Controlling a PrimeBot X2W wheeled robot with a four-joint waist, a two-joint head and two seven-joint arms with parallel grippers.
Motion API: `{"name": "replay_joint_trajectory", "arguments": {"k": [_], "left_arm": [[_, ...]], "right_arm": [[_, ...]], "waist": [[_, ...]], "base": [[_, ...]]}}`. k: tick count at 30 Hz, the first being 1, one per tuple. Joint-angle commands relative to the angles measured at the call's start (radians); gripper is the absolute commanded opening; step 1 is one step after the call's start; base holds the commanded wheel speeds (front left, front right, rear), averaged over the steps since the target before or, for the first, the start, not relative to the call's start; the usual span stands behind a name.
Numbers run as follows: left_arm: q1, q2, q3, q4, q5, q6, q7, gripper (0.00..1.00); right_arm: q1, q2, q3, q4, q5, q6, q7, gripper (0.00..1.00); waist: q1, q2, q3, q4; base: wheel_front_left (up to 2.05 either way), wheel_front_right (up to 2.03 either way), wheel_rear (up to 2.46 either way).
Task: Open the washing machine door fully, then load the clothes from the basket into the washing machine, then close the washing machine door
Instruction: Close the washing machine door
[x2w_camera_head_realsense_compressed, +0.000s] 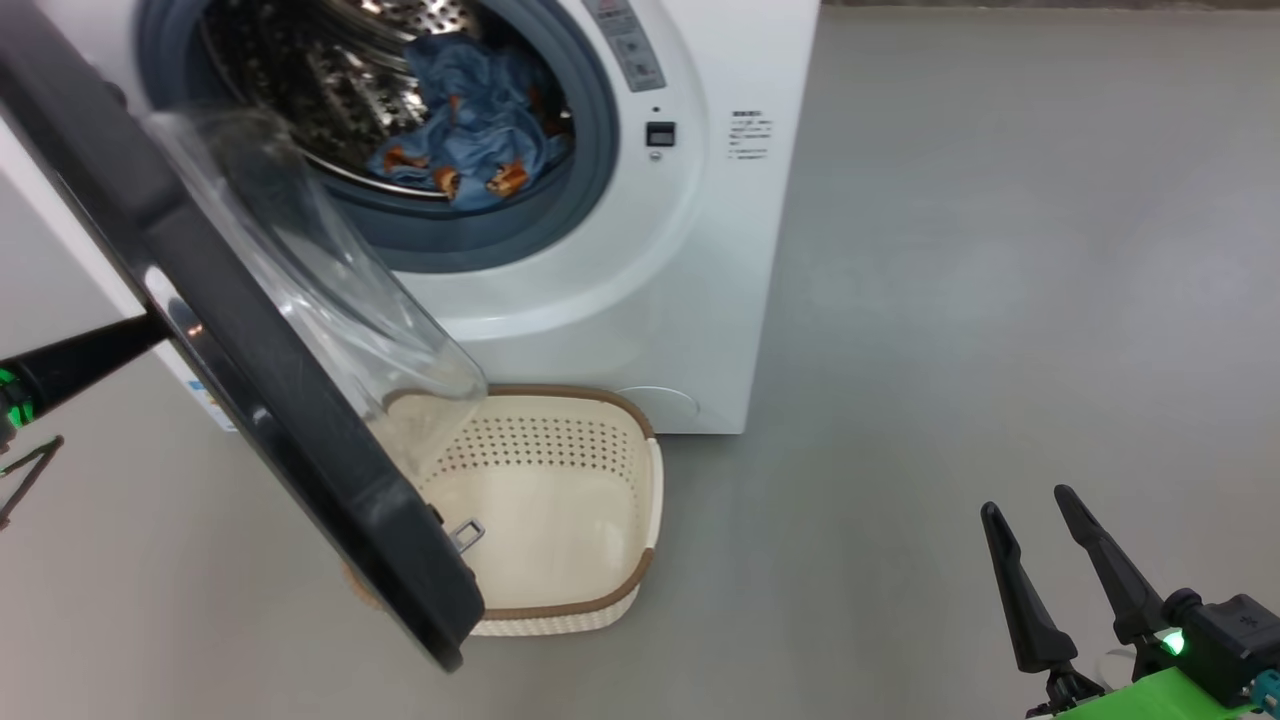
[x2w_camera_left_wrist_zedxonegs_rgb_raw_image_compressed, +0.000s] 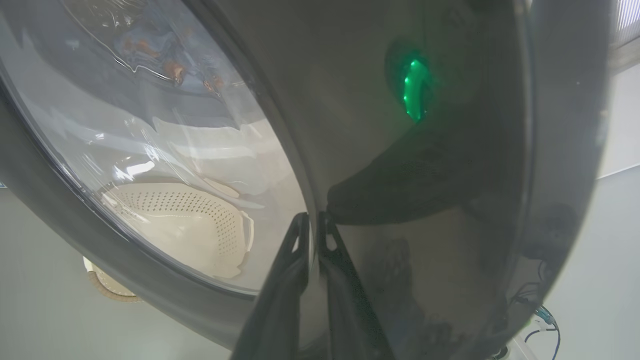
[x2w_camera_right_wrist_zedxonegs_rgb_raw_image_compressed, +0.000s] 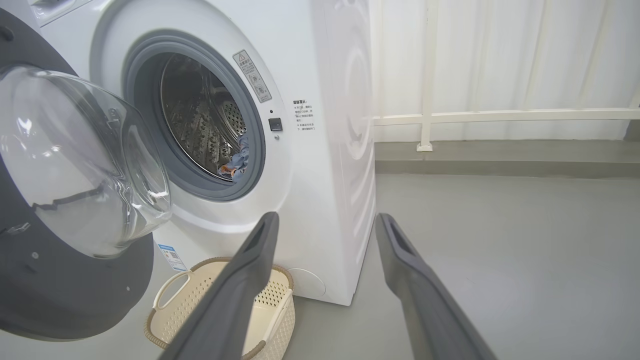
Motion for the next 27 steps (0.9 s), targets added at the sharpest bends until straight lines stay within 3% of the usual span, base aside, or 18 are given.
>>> {"name": "replay_joint_trajectory", "arguments": {"k": [1,15,27], "left_arm": [[-0.041,0.042,0.042,-0.031,0.007,-0.008,-0.013,0.00],[-0.074,0.045,0.050,0.014,0.070,-0.008,-0.119,0.00],[-0.110,0.024,0.021,0.043,0.093,-0.008,-0.183,0.00]], "right_arm": [[-0.015,-0.015,0.012,-0.028,-0.013,0.007,-0.008,1.00],[-0.022,0.011,0.005,-0.033,-0.017,0.007,-0.008,1.00],[-0.025,0.020,-0.003,-0.033,-0.020,0.007,-0.008,1.00]], "waist": [[-0.0001,0.0000,0.013,-0.036],[-0.0001,0.0000,0.040,-0.155],[-0.0001,0.0000,0.048,-0.171]], "base": [[0.00,0.00,0.00],[0.00,0.00,0.00],[0.00,0.00,0.00]]}}
